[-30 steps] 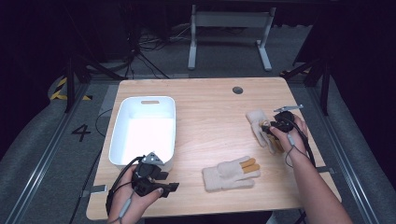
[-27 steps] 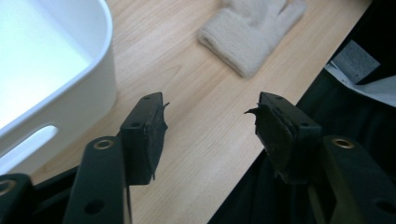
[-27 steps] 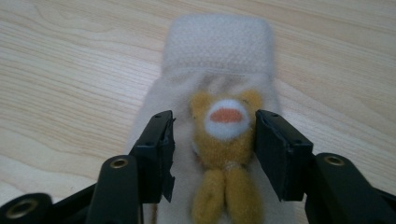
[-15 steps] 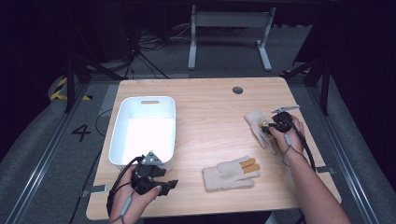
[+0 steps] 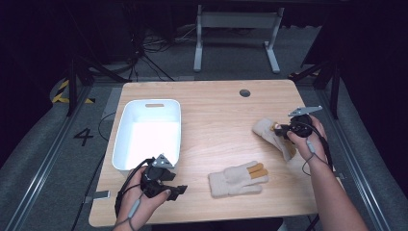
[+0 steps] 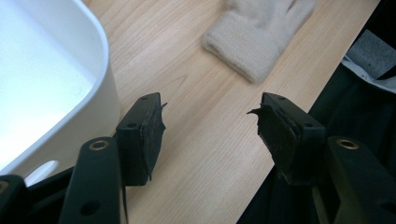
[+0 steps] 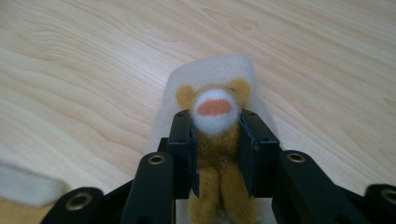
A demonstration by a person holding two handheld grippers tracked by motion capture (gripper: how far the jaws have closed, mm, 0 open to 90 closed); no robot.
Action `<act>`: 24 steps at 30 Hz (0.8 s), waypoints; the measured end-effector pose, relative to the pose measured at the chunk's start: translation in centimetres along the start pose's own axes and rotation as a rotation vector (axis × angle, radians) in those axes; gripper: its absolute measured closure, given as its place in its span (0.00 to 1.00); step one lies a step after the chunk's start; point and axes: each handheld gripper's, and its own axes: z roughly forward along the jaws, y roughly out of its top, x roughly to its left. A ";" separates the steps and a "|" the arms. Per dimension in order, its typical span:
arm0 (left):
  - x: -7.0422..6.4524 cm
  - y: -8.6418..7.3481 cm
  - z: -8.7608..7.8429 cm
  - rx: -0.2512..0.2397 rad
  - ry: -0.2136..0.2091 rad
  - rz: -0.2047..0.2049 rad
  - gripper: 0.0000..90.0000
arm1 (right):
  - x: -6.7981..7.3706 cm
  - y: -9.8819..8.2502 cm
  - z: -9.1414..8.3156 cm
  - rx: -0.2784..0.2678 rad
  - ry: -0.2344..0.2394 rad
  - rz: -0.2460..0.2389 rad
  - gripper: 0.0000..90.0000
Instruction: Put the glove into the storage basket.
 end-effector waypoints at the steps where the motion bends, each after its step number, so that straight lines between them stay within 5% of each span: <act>1: 0.0 0.1 0.0 0.006 -0.008 0.004 0.46 | 0.2 0.1 -0.4 -0.004 0.011 -0.011 0.77; 7: -0.1 0.7 0.2 0.013 -0.036 0.021 0.47 | 1.0 0.4 -2.0 -0.024 0.076 -0.058 0.77; 12: -0.4 1.2 0.3 0.003 -0.075 0.040 0.48 | 2.1 0.6 -3.4 -0.041 0.175 -0.129 0.77; 24: -1.1 2.0 0.6 -0.012 -0.067 0.077 0.34 | 5.5 1.4 -4.9 -0.065 0.349 -0.288 0.77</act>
